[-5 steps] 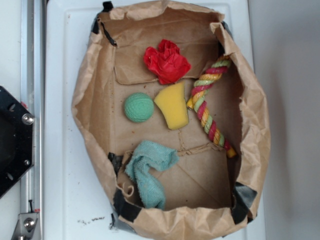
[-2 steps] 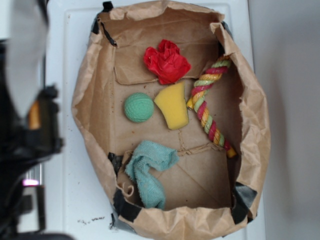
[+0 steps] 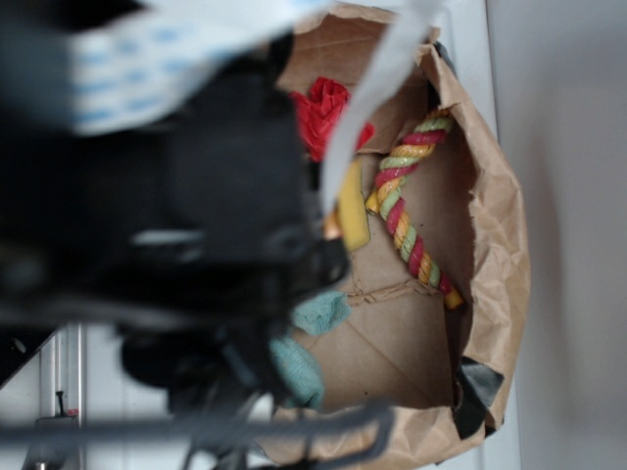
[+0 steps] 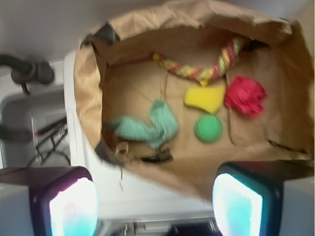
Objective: Grab the blue cloth.
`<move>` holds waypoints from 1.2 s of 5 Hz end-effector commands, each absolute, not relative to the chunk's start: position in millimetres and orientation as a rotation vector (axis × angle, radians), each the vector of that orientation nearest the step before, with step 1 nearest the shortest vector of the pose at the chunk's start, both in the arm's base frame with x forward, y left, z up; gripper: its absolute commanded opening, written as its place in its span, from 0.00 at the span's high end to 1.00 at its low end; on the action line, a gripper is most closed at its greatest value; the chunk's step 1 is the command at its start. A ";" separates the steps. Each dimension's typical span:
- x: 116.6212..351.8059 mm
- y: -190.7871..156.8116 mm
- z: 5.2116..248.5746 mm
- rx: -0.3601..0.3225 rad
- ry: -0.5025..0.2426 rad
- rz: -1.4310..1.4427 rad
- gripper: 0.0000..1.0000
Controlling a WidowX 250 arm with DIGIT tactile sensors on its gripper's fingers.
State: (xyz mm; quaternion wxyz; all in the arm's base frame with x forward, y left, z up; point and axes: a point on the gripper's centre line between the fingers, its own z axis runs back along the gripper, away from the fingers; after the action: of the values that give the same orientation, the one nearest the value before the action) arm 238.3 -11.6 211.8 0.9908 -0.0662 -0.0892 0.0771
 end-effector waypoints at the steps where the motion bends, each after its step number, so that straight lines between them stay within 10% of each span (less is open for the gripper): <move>1: 251.2 12.5 153.9 -0.192 -0.078 0.451 0.00; 6: 263.6 6.4 149.7 -0.212 -0.057 0.635 0.00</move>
State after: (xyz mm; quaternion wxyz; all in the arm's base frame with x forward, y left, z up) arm 259.5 1.7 135.4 0.9461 -0.0992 -0.0043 0.3082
